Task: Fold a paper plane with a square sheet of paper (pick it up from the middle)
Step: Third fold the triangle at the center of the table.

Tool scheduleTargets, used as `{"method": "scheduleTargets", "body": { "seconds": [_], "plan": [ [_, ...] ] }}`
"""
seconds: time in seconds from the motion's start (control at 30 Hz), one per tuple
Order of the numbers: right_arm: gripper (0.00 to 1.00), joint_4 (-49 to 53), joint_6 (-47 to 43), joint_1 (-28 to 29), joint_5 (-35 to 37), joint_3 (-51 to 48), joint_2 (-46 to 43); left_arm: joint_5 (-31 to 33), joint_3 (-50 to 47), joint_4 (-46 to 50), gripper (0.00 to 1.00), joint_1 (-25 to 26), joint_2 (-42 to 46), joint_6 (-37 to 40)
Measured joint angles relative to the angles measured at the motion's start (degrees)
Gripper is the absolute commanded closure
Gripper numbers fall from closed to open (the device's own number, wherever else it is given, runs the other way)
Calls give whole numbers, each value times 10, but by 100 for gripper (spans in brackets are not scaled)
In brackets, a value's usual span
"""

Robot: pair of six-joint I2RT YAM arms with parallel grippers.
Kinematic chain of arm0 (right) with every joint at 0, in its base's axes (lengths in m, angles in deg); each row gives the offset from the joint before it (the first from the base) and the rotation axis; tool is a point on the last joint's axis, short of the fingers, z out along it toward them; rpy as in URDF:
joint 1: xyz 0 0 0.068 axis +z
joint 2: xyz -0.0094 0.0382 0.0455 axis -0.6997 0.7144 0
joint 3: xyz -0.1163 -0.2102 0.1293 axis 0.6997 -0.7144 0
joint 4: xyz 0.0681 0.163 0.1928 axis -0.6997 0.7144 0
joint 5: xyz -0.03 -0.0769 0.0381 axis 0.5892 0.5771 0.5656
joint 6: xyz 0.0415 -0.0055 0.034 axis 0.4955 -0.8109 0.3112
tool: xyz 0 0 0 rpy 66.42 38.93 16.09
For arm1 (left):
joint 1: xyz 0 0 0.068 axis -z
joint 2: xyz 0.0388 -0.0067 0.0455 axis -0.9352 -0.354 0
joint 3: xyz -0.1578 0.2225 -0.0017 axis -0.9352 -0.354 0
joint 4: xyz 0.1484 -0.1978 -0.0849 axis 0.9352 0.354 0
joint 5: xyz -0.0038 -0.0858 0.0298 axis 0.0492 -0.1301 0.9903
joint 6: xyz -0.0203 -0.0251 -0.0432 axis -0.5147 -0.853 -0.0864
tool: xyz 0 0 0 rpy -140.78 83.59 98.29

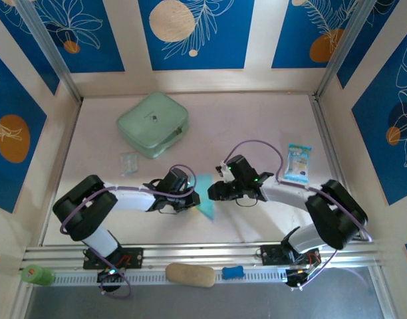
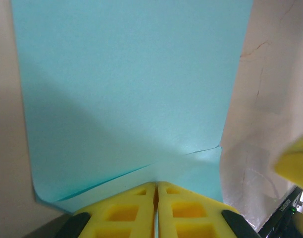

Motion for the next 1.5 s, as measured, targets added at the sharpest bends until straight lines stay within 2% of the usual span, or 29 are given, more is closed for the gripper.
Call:
{"method": "scheduleTargets", "body": {
  "seconds": [0.2, 0.3, 0.47, 0.9, 1.1, 1.5],
  "plan": [
    [91, 0, 25, 25, -46, -2, -12, 0, 0, 0, 91, 0, 0, 0],
    [95, -2, 34, 50, -54, -3, 4, 0, 0, 0, 91, 0, 0, 0],
    [96, -6, 40, 82, -56, -3, 39, 0, 0, 0, 91, 0, 0, 0],
    [96, -11, 41, 99, -34, 13, 96, 0, 0, 0, 91, 0, 0, 0],
    [96, -11, 41, 101, -26, -3, 92, 0, 0, 0, 91, 0, 0, 0],
    [96, -17, 63, 101, -20, -74, 25, 0, 0, -1, 91, 0, -1, 0]
  ]
}}
